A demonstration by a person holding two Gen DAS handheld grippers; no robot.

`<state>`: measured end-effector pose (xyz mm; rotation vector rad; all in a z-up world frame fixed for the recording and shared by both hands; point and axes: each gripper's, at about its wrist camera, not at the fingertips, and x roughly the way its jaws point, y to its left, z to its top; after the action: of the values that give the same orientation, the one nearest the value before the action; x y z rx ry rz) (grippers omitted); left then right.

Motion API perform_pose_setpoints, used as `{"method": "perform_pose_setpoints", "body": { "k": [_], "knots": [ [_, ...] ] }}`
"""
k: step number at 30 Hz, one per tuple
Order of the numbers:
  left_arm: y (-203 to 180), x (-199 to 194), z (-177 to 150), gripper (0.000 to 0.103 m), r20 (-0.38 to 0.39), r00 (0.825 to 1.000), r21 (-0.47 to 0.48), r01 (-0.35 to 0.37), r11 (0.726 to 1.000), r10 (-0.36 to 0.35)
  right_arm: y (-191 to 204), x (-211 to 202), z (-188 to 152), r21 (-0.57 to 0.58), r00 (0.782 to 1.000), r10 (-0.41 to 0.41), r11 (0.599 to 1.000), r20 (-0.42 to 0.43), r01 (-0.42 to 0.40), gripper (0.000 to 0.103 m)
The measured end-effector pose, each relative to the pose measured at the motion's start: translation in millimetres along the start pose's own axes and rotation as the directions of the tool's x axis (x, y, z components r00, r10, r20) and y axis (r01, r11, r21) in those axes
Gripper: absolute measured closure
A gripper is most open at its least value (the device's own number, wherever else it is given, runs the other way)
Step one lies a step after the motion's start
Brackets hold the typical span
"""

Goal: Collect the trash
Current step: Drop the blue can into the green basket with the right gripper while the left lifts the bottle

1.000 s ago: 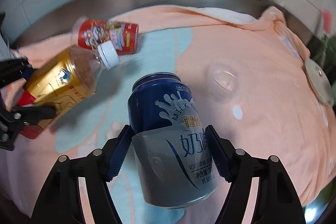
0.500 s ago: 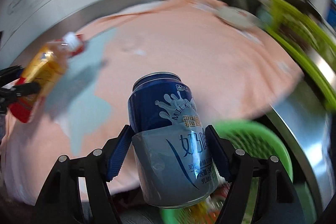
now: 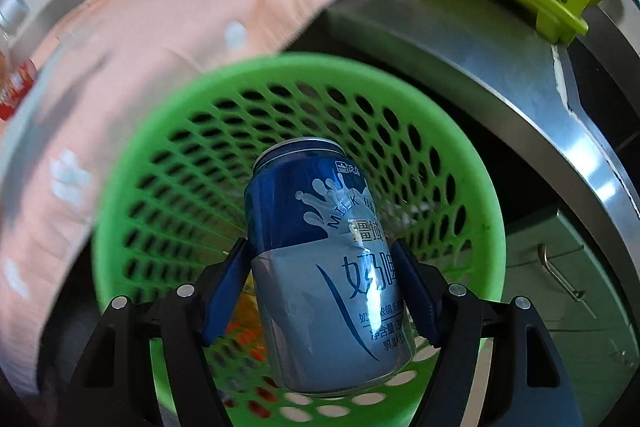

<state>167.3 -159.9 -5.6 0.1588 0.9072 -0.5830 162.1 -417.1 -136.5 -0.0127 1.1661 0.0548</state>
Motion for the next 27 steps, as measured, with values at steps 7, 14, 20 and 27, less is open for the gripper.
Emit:
{"method": "perform_pose_setpoints", "body": {
  "k": [7, 14, 20, 27],
  "knots": [
    [-28, 31, 10, 0.038, -0.040, 0.998, 0.013, 0.038, 0.999, -0.038, -15, 26, 0, -0.015, 0.999, -0.020, 1.000, -0.039, 0.020, 0.034],
    [-55, 56, 15, 0.038, -0.057, 0.997, 0.041, 0.055, 0.998, -0.053, -34, 39, 4, -0.003, 1.000, -0.014, 1.000, -0.029, 0.013, 0.033],
    [-71, 79, 18, 0.038, -0.073, 0.995, 0.058, 0.067, 0.996, -0.063, -45, 30, 5, 0.018, 1.000, 0.007, 1.000, 0.008, -0.007, 0.033],
    [-87, 113, 26, 0.038, -0.108, 0.992, 0.080, 0.071, 0.994, -0.062, -57, -14, -10, 0.068, 0.993, 0.032, 0.997, 0.113, -0.040, 0.033]
  ]
}}
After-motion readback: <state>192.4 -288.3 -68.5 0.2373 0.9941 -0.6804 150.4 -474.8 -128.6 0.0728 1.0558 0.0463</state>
